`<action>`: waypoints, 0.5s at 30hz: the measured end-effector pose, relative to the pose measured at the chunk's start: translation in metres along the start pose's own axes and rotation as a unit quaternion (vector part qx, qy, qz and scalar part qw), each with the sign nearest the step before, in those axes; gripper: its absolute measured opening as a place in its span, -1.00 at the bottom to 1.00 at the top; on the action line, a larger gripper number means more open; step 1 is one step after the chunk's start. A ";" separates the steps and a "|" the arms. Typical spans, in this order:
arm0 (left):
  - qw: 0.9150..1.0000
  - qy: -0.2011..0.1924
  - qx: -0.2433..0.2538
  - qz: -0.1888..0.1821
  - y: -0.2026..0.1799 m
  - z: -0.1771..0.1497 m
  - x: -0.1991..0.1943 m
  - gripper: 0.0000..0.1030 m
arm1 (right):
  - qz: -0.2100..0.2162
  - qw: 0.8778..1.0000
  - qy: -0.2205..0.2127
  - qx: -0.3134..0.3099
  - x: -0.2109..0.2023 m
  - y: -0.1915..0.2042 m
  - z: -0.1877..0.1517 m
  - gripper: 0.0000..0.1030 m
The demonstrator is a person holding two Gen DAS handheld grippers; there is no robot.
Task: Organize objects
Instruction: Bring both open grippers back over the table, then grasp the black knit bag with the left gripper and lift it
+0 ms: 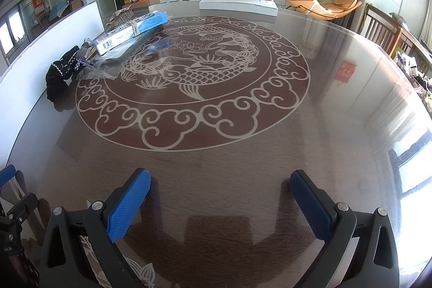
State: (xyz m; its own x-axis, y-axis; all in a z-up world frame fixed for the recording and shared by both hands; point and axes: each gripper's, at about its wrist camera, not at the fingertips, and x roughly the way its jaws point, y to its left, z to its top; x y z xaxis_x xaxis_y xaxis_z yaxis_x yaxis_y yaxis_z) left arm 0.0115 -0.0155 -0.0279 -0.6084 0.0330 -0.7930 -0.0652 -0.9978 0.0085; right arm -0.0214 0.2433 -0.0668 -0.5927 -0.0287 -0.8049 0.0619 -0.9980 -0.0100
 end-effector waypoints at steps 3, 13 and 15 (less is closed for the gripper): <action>1.000 0.000 0.001 0.000 0.000 -0.001 0.001 1.00 | 0.000 1.000 0.000 0.000 0.000 0.000 0.000 1.00; 1.000 -0.002 -0.015 -0.003 0.003 0.011 0.003 1.00 | -0.003 1.000 -0.002 -0.003 -0.001 0.000 0.000 1.00; 0.999 -0.031 -0.040 -0.011 0.010 0.034 -0.001 0.95 | -0.007 1.000 -0.004 -0.005 -0.001 0.001 0.000 1.00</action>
State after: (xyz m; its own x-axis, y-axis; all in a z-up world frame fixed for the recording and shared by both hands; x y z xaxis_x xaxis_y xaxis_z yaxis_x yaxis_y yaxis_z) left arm -0.0156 -0.0240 -0.0061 -0.6553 0.0567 -0.7533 -0.0171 -0.9980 -0.0602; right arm -0.0206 0.2424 -0.0660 -0.6000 -0.0162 -0.7998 0.0628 -0.9977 -0.0270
